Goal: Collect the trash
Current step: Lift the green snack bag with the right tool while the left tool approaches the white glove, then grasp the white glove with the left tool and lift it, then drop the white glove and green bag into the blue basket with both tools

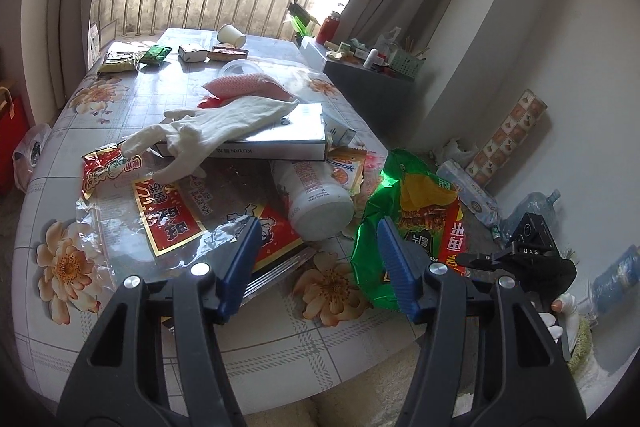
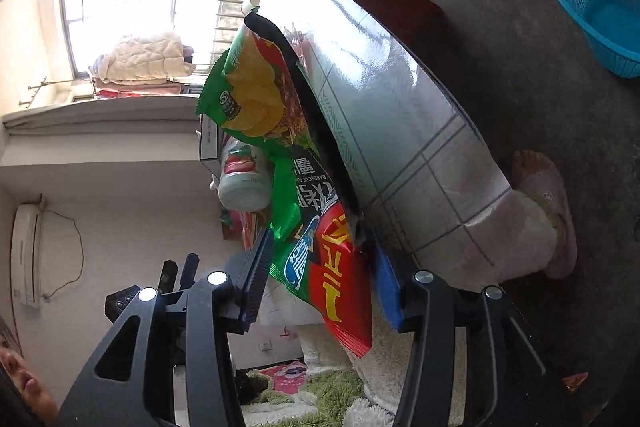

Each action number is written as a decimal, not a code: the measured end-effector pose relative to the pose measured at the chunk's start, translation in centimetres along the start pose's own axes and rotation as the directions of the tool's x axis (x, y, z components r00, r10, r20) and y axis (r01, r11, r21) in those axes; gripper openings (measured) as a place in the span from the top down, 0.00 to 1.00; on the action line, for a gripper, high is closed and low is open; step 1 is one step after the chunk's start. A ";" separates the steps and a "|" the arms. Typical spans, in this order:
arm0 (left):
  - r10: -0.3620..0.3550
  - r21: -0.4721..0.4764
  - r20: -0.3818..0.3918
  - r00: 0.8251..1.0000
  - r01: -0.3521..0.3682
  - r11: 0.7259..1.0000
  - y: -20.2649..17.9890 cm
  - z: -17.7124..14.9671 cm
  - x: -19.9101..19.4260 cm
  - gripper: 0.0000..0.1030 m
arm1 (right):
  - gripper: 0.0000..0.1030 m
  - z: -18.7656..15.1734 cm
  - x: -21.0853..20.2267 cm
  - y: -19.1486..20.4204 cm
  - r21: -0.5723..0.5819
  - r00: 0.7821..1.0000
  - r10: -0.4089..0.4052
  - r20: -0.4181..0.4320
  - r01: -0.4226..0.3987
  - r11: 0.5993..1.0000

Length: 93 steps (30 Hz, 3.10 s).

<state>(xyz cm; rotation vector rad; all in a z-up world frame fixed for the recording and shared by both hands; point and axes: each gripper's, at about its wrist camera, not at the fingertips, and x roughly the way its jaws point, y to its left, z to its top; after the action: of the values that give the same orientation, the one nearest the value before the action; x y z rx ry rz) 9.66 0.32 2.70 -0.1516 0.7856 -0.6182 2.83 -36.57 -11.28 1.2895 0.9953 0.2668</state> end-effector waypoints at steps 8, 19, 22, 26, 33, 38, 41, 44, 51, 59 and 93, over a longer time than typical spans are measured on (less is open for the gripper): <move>0.101 -0.078 -0.019 0.995 -0.102 0.992 3.8 0.1 -0.8 0.46 | 0.83 -0.1 0.8 0.5 -0.030 0.996 -0.075 0.040 0.076 0.997; 0.249 -0.180 -0.038 0.968 -0.252 0.951 8.4 2.2 -2.3 0.42 | 0.85 -0.8 -1.9 -0.1 -0.097 0.998 -0.041 0.044 0.045 0.994; 0.292 -0.250 -0.113 0.950 -0.312 0.917 10.4 1.8 -1.4 0.37 | 0.85 -0.8 -2.2 -0.5 -0.093 0.998 -0.041 0.043 0.045 0.995; 0.275 -0.373 -0.175 0.945 -0.322 0.870 13.5 0.9 -0.6 0.37 | 0.85 -0.5 -0.9 -0.7 -0.071 0.999 -0.038 0.031 0.040 0.997; 0.257 -0.146 0.008 0.966 -0.253 0.956 9.3 6.5 0.0 0.25 | 0.85 -0.2 -0.9 -0.9 -0.069 0.999 -0.031 0.029 0.033 0.997; 0.186 -0.040 -0.070 0.980 -0.189 0.981 7.5 10.0 5.4 0.24 | 0.85 -0.3 -0.8 -1.0 -0.056 0.999 -0.023 0.030 0.024 0.998; 0.183 0.000 -0.148 0.972 -0.185 0.983 7.4 10.8 9.2 0.24 | 0.85 -0.2 -0.9 -1.2 -0.046 0.999 -0.015 0.032 0.016 0.999; 0.251 0.037 -0.219 0.943 -0.249 0.968 7.8 10.7 12.0 0.25 | 0.85 -0.2 -1.0 -1.2 -0.043 1.000 -0.008 0.031 0.009 0.999; 0.268 0.007 -0.254 0.929 -0.275 0.961 9.4 10.1 12.3 0.56 | 0.85 0.1 -1.1 -0.7 -0.054 1.000 -0.003 0.028 0.005 0.999; 0.248 -0.041 -0.209 0.946 -0.262 0.964 10.2 10.3 10.2 0.92 | 0.86 -0.4 -1.7 -0.2 -0.075 0.999 0.028 0.033 -0.025 0.997; -0.296 0.028 -0.692 0.659 0.434 0.900 -35.1 2.2 37.6 0.94 | 0.88 4.5 -21.7 -14.7 0.254 0.808 -0.277 0.519 0.164 0.953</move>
<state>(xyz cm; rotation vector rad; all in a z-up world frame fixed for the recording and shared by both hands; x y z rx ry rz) 15.29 -50.02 -6.57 0.1139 1.4195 -1.1730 -11.59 -58.74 -14.45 1.3061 0.6690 -0.3863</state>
